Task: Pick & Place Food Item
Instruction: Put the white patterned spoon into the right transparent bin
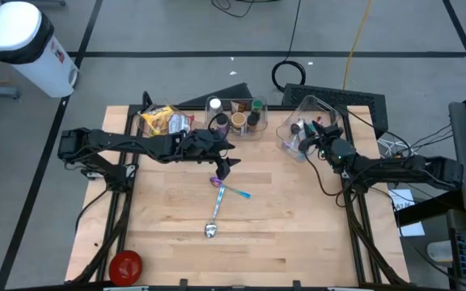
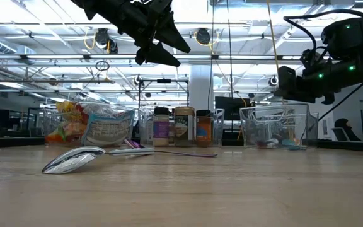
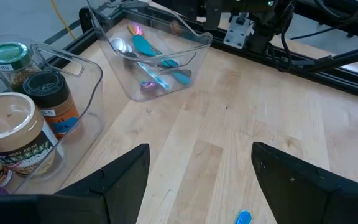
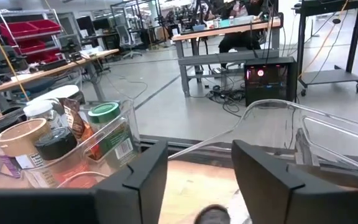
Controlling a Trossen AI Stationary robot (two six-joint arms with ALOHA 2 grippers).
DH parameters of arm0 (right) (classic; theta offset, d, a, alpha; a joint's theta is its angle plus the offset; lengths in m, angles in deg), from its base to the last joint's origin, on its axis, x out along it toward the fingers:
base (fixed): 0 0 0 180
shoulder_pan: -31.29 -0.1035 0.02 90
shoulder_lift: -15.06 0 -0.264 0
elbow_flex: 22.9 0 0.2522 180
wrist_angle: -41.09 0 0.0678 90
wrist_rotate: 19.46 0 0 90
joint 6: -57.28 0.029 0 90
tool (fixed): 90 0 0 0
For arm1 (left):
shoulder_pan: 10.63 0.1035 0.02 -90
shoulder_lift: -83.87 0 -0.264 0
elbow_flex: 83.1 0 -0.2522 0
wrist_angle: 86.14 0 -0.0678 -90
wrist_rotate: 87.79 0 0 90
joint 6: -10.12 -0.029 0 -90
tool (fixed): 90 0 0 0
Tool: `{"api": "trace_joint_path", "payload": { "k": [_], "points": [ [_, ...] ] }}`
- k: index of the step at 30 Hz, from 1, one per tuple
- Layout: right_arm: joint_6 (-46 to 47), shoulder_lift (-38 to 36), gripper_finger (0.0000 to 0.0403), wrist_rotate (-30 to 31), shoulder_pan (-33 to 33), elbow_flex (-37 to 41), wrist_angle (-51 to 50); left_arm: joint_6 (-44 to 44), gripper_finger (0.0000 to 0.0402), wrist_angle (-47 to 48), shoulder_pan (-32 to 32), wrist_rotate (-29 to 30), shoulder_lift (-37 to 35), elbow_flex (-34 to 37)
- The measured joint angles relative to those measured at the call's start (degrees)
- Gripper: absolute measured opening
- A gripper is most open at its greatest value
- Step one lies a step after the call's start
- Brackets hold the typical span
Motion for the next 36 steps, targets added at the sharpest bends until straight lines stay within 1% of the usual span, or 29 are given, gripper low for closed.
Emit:
{"api": "trace_joint_path", "payload": {
  "k": [2,5,8,11,13,15,17,20,22,24,26,27,31,34,36],
  "points": [
    [0.0,0.0,0.0181,-0.66,-0.04,0.0,0.07,0.01,0.0285,-0.02,-0.01,0.01,0.0,0.0],
    [-0.49,0.0,0.0188,-5.95,-0.08,0.0,1.81,0.01,0.0285,-0.02,0.0,0.01,0.0,0.0],
    [-0.61,-0.02,0.0191,-15.44,-0.09,-0.24,6.1,0.0,0.0285,-0.02,-0.02,0.0,0.0,0.0],
    [-0.44,-0.02,0.0192,-28.73,-0.76,-2.12,8.61,0.0,0.0285,-0.02,0.0,0.0,0.0,0.0],
    [-0.44,-0.02,0.0192,-36.09,-2.89,-3.71,8.1,0.01,0.0285,-0.02,-0.01,0.02,0.0,0.0],
    [-0.52,0.09,0.0192,-40.42,-6.31,-6.26,6.94,0.0,0.0285,-0.02,-0.02,0.02,0.0,0.0],
    [-1.69,0.2,0.0192,-41.85,-10.89,-8.96,5.93,0.0,0.0285,-0.01,-0.01,0.02,0.0,0.0],
    [-5.81,2.03,0.0192,-41.44,-18.28,-12.91,0.49,0.0,0.0285,0.0,-0.02,0.0,0.0,0.0],
    [-9.26,4.45,0.0192,-38.49,-23.41,-16.21,-2.61,0.01,0.0285,0.0,0.0,0.0,0.0,0.0],
    [-12.77,7.67,0.0192,-34.01,-28.27,-19.81,-4.45,0.02,0.0285,0.0,-0.02,0.0,0.0,0.0],
    [-15.85,12.25,0.0192,-30.57,-32.13,-23.19,-6.01,0.0,0.0285,-0.02,-0.01,0.02,0.0,0.0],
    [-17.11,14.8,0.0192,-30.01,-33.76,-24.93,-6.62,0.02,0.0285,-0.02,-0.02,0.01,0.0,0.0],
    [-20.57,25.82,0.0192,-30.08,-37.87,-32.55,-6.44,0.01,0.0285,0.0,-0.02,0.01,0.0,0.0],
    [-21.69,34.71,0.0192,-30.54,-38.8,-38.02,-7.65,0.0,0.0285,-0.01,-0.02,0.02,0.0,0.0],
    [-21.94,40.66,0.0192,-32.81,-38.64,-41.7,-7.78,0.0,0.0285,0.0,0.0,0.02,0.0,0.0]
  ]
}}
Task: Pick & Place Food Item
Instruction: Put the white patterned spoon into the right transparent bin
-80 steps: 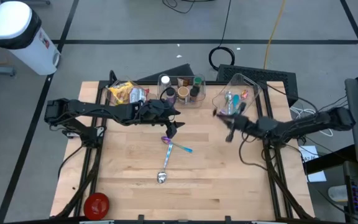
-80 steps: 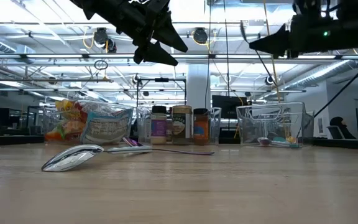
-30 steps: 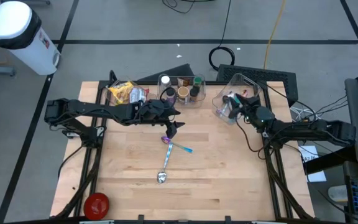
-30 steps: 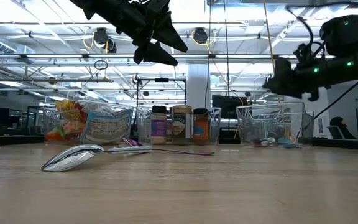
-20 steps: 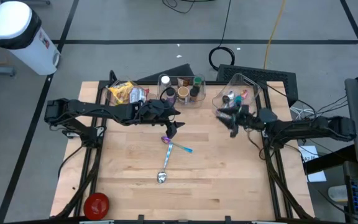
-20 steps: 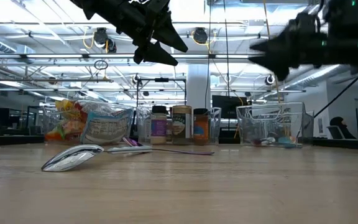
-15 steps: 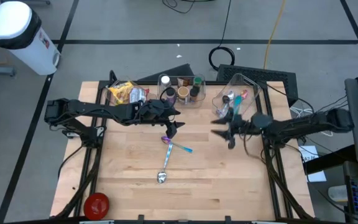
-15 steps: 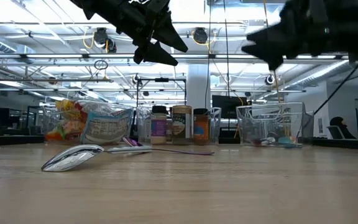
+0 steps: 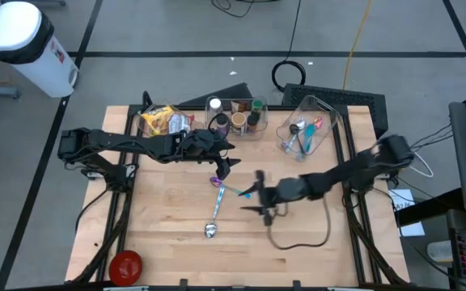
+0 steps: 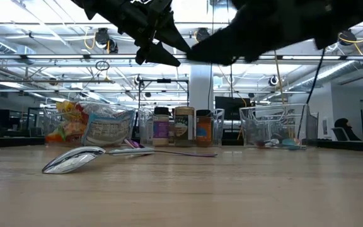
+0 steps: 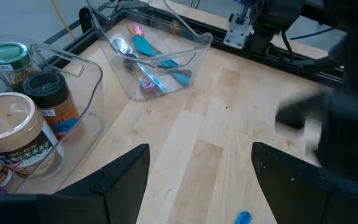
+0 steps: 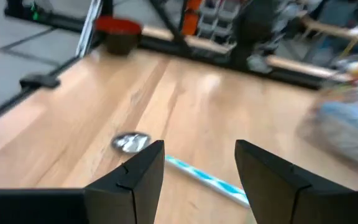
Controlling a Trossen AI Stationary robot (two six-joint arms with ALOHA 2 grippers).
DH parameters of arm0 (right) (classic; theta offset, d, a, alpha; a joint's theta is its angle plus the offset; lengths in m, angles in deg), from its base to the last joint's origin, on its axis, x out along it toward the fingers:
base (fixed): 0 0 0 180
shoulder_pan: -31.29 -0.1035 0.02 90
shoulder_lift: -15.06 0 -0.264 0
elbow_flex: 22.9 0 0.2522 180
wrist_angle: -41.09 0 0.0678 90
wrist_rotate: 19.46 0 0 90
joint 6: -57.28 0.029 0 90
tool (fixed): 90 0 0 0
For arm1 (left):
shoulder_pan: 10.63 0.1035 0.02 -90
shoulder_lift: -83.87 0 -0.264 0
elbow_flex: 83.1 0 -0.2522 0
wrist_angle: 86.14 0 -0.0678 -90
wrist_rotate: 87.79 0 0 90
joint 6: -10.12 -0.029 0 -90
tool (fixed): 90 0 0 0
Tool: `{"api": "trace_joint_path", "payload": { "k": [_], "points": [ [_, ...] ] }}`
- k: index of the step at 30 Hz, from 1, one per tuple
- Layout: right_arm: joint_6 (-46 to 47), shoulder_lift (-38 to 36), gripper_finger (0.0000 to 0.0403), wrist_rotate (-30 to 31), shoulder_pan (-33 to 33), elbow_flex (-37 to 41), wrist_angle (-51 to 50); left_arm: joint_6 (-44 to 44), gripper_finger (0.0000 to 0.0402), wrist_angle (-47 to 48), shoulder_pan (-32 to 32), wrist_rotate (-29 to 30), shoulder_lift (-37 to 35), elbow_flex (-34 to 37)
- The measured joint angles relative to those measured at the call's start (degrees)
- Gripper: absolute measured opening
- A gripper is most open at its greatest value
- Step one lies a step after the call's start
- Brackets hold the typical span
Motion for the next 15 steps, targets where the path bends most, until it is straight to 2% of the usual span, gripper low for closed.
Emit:
{"api": "trace_joint_path", "payload": {
  "k": [7,11,15],
  "points": [
    [-1.1,18.2,0.0192,-1.92,1.85,-13.0,-1.95,0.01,0.0285,-0.01,-0.01,-0.01,0.0,0.0],
    [-1.12,24.84,0.0192,-0.93,3.05,-19.41,-2.38,0.0,0.0285,0.0,0.0,0.0,0.0,0.0],
    [-2.37,28.84,0.0192,1.1,3.87,-22.22,-2.48,0.0,0.0285,0.0,0.0,0.0,0.0,0.0]
  ]
}}
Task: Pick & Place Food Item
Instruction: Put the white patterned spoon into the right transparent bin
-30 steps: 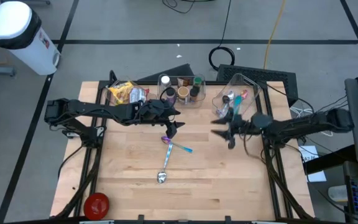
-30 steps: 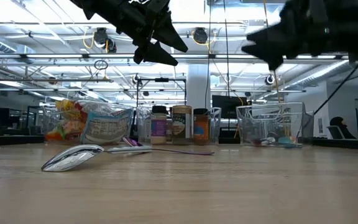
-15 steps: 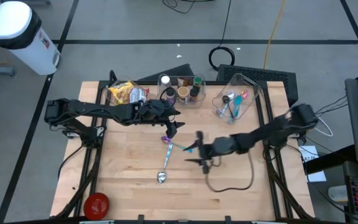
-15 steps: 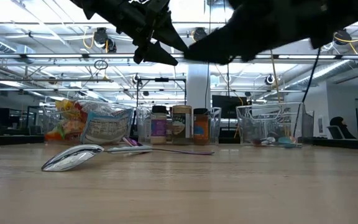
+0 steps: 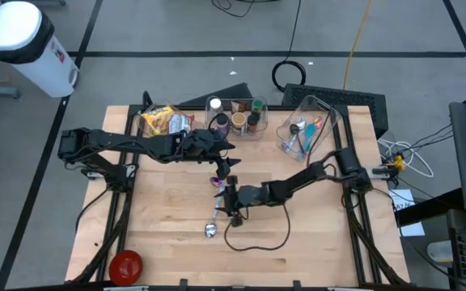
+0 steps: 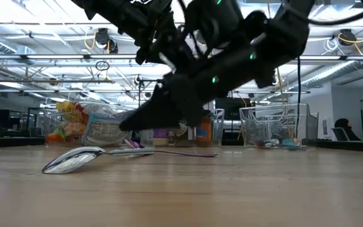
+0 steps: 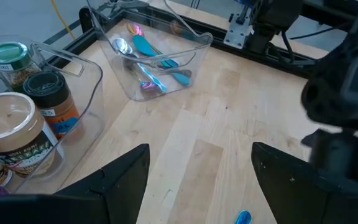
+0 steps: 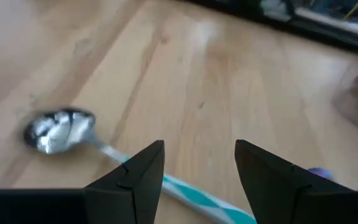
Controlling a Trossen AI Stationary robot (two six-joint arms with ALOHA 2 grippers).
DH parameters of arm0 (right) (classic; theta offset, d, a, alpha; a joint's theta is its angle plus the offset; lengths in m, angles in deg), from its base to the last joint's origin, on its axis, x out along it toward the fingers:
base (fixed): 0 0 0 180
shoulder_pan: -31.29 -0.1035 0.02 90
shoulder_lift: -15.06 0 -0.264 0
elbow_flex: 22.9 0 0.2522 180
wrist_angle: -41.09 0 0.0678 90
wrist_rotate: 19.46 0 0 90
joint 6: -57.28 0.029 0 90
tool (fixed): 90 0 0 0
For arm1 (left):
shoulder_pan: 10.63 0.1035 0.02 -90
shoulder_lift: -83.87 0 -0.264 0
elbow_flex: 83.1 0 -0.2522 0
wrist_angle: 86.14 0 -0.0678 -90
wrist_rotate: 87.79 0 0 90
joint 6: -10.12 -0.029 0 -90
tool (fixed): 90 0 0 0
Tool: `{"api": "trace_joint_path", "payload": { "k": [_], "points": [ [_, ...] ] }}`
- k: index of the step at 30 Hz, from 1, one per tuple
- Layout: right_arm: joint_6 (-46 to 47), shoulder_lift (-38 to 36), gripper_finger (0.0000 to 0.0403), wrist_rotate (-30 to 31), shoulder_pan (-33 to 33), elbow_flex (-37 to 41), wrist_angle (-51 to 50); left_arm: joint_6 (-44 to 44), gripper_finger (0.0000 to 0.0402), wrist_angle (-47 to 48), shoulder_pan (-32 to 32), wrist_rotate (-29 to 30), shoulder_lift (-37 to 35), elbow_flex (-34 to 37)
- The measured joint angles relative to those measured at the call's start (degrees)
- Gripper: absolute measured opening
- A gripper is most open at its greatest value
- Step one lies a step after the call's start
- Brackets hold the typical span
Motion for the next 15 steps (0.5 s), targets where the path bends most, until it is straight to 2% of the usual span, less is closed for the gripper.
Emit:
{"api": "trace_joint_path", "payload": {
  "k": [4,9,15],
  "points": [
    [1.3,3.64,0.0192,-6.15,1.73,-1.83,-0.16,0.0,0.0285,0.0,-0.02,-0.01,0.0,0.0],
    [1.1,6.54,0.0192,-10.26,3.72,-3.03,-0.21,0.01,0.0285,-0.01,-0.02,-0.02,0.0,0.0],
    [2.82,4.87,0.0192,-15.35,5.13,-2.81,-10.56,0.0,0.0285,0.0,-0.02,-0.02,0.0,0.0]
  ]
}}
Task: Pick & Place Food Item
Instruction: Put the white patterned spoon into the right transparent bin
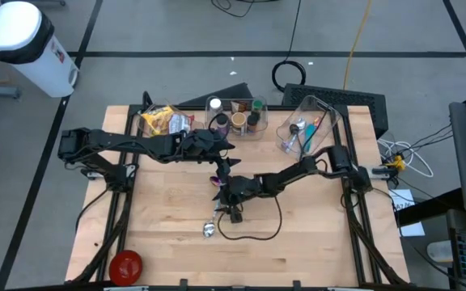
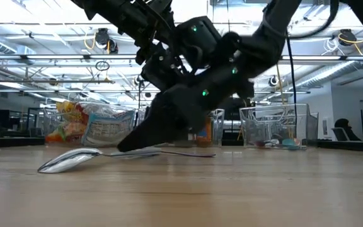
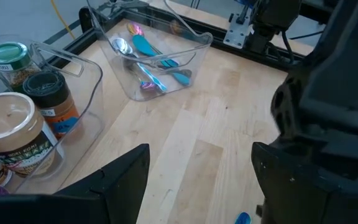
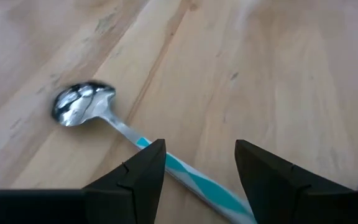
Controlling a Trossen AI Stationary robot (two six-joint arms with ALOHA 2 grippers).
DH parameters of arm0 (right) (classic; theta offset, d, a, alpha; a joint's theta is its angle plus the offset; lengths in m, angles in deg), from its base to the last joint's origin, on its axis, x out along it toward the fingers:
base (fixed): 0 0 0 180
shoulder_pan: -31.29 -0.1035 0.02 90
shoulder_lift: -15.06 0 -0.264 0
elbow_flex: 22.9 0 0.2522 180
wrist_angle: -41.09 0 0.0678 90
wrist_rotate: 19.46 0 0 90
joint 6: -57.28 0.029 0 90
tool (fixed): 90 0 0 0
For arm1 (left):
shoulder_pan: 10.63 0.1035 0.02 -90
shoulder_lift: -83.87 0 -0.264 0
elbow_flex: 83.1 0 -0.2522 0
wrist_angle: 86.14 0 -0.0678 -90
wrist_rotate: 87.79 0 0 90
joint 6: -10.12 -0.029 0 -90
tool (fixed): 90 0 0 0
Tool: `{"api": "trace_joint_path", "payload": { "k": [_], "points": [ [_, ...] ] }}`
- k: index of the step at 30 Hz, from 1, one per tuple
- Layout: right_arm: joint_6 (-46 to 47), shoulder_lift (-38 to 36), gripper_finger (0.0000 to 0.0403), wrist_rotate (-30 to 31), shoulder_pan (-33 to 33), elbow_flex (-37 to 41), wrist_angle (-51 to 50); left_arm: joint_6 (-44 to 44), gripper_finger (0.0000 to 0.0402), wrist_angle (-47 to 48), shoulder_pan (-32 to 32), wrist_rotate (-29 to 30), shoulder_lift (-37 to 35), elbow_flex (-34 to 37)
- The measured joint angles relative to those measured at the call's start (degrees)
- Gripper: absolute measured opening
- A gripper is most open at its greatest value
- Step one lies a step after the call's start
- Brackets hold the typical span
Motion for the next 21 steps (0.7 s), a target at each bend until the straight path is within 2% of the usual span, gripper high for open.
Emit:
{"api": "trace_joint_path", "payload": {
  "k": [3,11,18,21],
  "points": [
    [0.04,-1.37,0.0192,-2.52,-0.3,0.3,-6.06,0.02,0.0285,-0.02,0.02,0.0,0.0,0.0],
    [0.22,-6.17,0.0192,-2.82,-3.08,0.41,-18.96,0.01,0.0285,-0.02,0.0,0.01,0.01,0.0],
    [-0.05,-9.69,0.0192,-2.32,-5.6,0.63,-19.49,0.0,0.0285,-0.02,0.02,0.0,0.02,0.0],
    [-0.61,-11.55,0.0192,-0.23,-6.92,0.82,-19.86,0.0,0.0285,-0.02,0.01,0.01,0.01,0.0]
  ]
}}
